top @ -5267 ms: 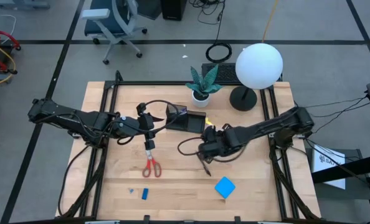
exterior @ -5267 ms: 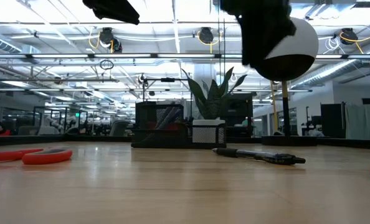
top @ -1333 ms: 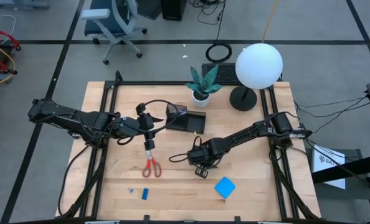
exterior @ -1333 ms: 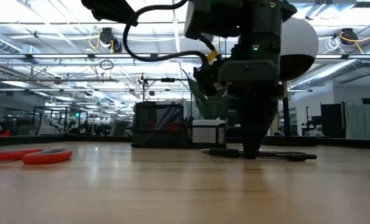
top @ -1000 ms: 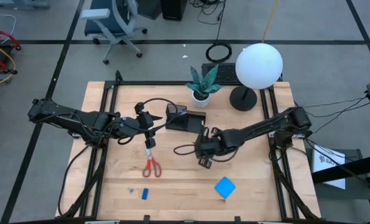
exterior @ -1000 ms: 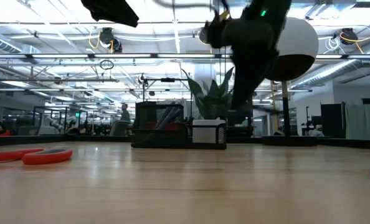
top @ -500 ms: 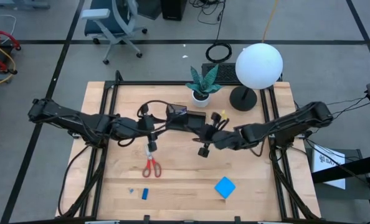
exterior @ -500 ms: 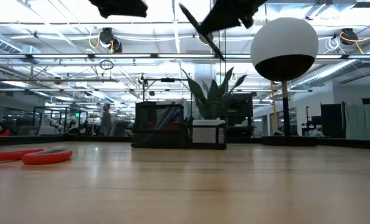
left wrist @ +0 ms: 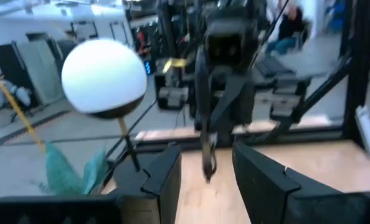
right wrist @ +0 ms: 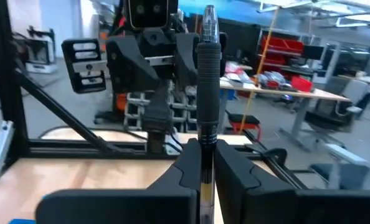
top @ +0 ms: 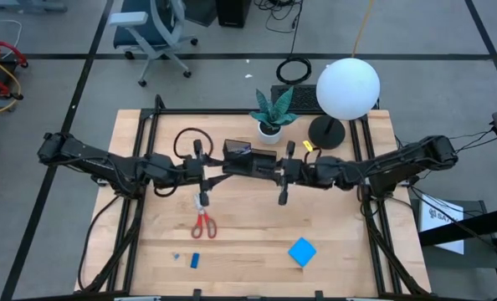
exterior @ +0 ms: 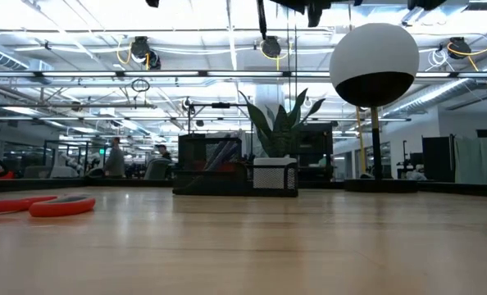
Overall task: Pick and place office supplies into organizer
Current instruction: Put the black pen into the black desk organizer
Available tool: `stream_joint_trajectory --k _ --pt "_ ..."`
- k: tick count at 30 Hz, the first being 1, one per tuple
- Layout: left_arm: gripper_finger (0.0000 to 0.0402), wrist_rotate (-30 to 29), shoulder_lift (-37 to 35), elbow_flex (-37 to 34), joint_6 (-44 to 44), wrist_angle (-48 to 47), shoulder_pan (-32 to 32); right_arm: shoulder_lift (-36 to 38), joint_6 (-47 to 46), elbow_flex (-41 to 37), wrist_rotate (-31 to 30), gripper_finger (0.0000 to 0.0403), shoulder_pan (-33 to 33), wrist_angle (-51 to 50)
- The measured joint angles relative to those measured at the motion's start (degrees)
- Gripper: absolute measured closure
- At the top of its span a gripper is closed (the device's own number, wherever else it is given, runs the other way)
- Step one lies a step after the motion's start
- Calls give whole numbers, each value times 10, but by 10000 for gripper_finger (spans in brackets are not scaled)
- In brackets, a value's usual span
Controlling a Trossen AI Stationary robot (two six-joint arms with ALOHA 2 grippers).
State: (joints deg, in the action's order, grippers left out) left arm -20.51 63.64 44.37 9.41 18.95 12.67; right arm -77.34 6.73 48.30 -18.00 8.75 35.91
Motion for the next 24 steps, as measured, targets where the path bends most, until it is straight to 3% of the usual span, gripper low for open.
stream_joint_trajectory --k 11,24 --pt "250 42 0 -6 -4 44 2 -31 -28 -7 93 389 -26 22" --pt "249 42 10 -6 -73 1 -18 -70 -26 -7 116 389 -26 64"
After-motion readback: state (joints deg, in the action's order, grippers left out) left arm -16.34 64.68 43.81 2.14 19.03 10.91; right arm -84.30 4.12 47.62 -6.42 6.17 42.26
